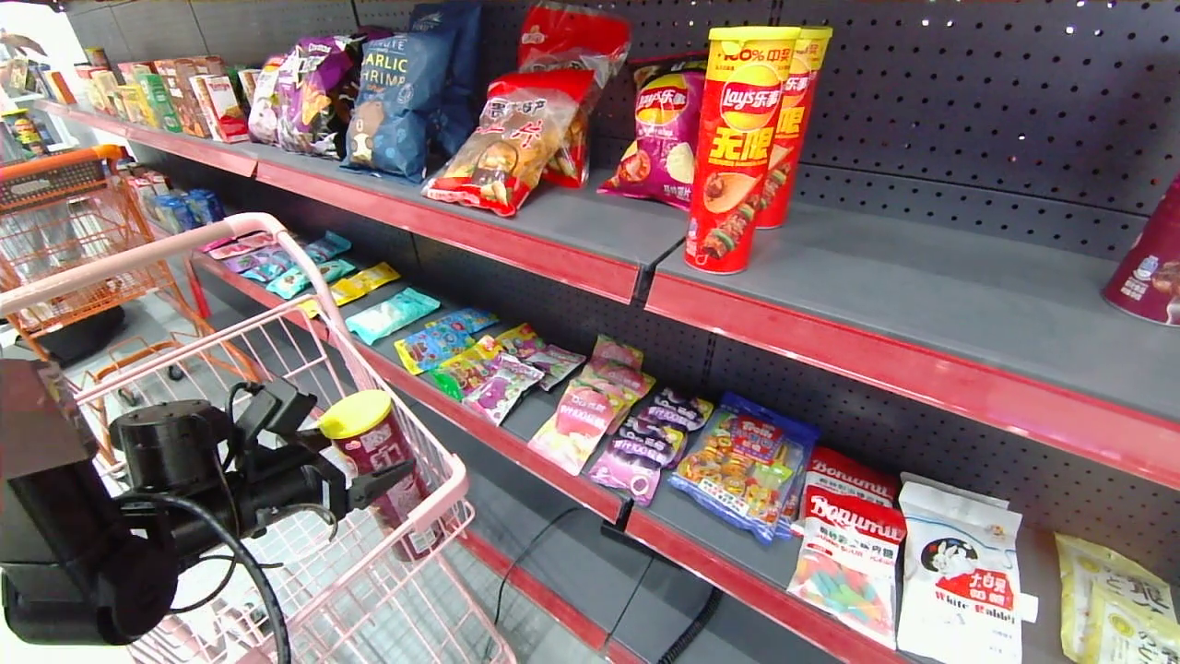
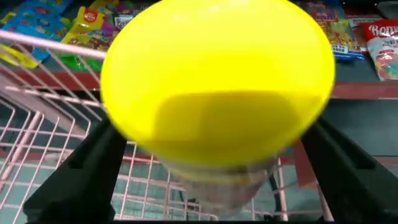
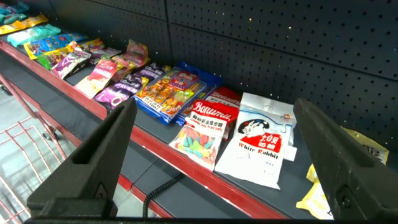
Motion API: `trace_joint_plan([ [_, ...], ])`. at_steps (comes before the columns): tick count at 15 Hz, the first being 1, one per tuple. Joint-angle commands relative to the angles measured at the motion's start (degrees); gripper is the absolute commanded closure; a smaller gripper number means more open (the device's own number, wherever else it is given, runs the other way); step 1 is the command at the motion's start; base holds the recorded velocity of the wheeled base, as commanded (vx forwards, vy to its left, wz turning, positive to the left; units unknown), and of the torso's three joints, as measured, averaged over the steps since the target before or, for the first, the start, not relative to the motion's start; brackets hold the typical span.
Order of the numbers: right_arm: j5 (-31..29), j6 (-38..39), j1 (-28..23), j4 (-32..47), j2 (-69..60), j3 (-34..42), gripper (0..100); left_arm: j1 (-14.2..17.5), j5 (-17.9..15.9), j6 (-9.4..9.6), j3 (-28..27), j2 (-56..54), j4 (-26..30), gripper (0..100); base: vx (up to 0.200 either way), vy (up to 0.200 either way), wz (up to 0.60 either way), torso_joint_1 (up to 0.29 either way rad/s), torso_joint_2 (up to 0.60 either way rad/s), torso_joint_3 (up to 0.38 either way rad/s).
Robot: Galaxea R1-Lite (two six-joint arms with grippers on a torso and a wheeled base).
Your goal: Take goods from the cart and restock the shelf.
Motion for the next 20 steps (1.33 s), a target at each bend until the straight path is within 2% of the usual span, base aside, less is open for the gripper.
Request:
trace_joint_plan([
  [1,0.01,0.00,0.01,0.04,0.05,0.01,0,-1.08,0.00,0.01,-1.31,2.62,-0.85,0,0.000,0.000,0.00,0.000,0.00,0.000],
  [2,0.01,0.00,0.01,0.04,0.05,0.01,0,-1.35,-0.09,0.10,-1.40,3.06,-2.69,100,0.000,0.000,0.00,0.000,0.00,0.000],
  [6,0.01,0.00,0.01,0.04,0.05,0.01,0,-1.70,-0.09,-0.52,3.17,-0.02,-4.01,100,0.000,0.000,0.00,0.000,0.00,0.000],
  [7,0.01,0.00,0.01,-0.05,0.05,0.01,0,-1.43,-0.09,-1.83,4.05,-2.92,-3.92,100,0.000,0.000,0.00,0.000,0.00,0.000],
  [8,0.01,0.00,0.01,0.04,0.05,0.01,0,-1.35,0.26,-3.94,4.31,-6.43,-3.66,100,0.000,0.000,0.00,0.000,0.00,0.000],
  [9,0.01,0.00,0.01,-0.05,0.05,0.01,0,-0.73,1.75,-7.99,4.49,-12.94,-2.34,100,0.000,0.000,0.00,0.000,0.00,0.000],
  [10,0.01,0.00,0.01,-0.05,0.05,0.01,0,0.06,2.72,-9.92,4.05,-18.21,0.56,100,0.000,0.000,0.00,0.000,0.00,0.000],
  [11,0.01,0.00,0.01,-0.05,0.05,0.01,0,1.90,3.42,-10.36,2.99,-23.92,4.95,100,0.000,0.000,0.00,0.000,0.00,0.000],
  [13,0.10,-0.08,0.01,-0.05,0.05,0.01,0,5.51,4.57,-11.24,-3.51,-32.98,16.12,100,0.000,0.000,0.00,0.000,0.00,0.000],
  [14,0.01,0.00,0.01,-0.05,0.05,0.01,0,7.44,6.67,-13.79,-10.19,-38.60,24.99,100,0.000,0.000,0.00,0.000,0.00,0.000],
  [15,0.01,0.00,0.01,-0.05,0.05,0.01,0,7.97,9.05,-15.81,-14.94,-42.73,32.29,100,0.000,0.000,0.00,0.000,0.00,0.000],
  [16,0.01,0.00,0.01,-0.05,0.05,0.01,0,8.06,10.19,-16.34,-17.05,-45.28,36.68,100,0.000,0.000,0.00,0.000,0.00,0.000],
  [17,0.01,0.00,0.01,-0.05,0.05,0.01,0,8.06,10.98,-16.42,-19.68,-50.82,45.38,100,0.000,0.000,0.00,0.000,0.00,0.000],
  [18,0.01,0.00,0.01,0.04,0.05,0.01,0,8.06,10.98,-16.34,-20.82,-55.30,50.83,100,0.000,0.000,0.00,0.000,0.00,0.000],
  [20,0.01,0.00,0.01,-0.05,0.05,0.01,0,8.06,11.25,-15.63,-20.74,-62.07,57.16,100,0.000,0.000,0.00,0.040,-0.11,-0.072],
])
